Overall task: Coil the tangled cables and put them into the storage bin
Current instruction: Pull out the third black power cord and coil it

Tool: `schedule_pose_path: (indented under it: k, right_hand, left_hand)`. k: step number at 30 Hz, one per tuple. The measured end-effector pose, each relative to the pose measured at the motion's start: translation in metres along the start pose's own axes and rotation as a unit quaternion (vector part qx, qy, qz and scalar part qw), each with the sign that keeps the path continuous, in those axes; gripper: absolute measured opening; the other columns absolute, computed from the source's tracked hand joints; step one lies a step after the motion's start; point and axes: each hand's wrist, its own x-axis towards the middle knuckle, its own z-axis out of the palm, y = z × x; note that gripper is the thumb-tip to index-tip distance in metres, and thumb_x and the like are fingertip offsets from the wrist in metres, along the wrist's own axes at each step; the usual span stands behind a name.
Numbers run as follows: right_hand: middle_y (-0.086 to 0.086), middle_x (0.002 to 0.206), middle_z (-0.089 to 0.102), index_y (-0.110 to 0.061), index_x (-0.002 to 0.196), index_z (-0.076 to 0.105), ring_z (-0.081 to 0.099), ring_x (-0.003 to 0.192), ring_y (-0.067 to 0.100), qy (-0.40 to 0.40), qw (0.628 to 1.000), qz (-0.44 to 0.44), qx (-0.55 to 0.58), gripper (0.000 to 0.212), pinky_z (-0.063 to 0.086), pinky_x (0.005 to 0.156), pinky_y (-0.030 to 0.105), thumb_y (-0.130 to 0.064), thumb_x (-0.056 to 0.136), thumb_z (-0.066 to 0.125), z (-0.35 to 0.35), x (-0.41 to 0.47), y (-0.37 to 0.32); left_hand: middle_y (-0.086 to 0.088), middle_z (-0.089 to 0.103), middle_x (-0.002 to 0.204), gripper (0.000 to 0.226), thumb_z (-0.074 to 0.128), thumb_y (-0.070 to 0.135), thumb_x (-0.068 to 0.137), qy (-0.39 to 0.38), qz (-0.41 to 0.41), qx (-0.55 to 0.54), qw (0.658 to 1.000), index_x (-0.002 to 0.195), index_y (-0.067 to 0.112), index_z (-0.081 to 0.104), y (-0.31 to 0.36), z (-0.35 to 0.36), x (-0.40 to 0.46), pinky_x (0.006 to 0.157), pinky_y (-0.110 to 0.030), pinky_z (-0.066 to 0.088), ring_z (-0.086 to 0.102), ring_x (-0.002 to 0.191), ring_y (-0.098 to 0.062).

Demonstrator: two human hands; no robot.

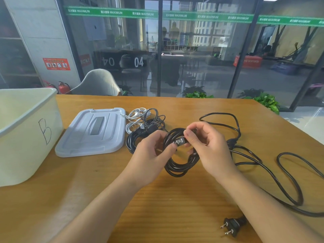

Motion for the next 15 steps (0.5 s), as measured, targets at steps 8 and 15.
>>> schedule_pose_path:
  k: [8, 15]
  right_hand:
    - [-0.001, 0.097, 0.071, -0.033, 0.119, 0.071, 0.068, 0.081, 0.012, -0.080, 0.997, -0.010, -0.021, 0.027, 0.055, 0.070, 0.019, -0.032, 0.110, 0.046, -0.005, -0.002, -0.007]
    - [-0.004, 0.100, 0.074, -0.047, 0.138, 0.056, 0.071, 0.096, 0.015, -0.168, 0.983, 0.006, -0.071, 0.053, 0.058, 0.088, 0.031, -0.028, 0.092, 0.073, -0.010, -0.007, -0.008]
  left_hand:
    - [0.003, 0.078, 0.090, 0.039, 0.072, 0.061, 0.087, -0.010, 0.001, 0.004, 1.000, 0.097, 0.024, 0.072, 0.005, 0.004, -0.004, 0.078, -0.049, 0.059, 0.073, 0.085, -0.023]
    - [0.015, 0.057, 0.062, 0.035, 0.070, 0.058, 0.092, 0.010, -0.012, -0.036, 0.999, 0.072, 0.029, 0.068, 0.007, 0.000, -0.002, 0.057, -0.013, 0.038, 0.049, 0.059, -0.004]
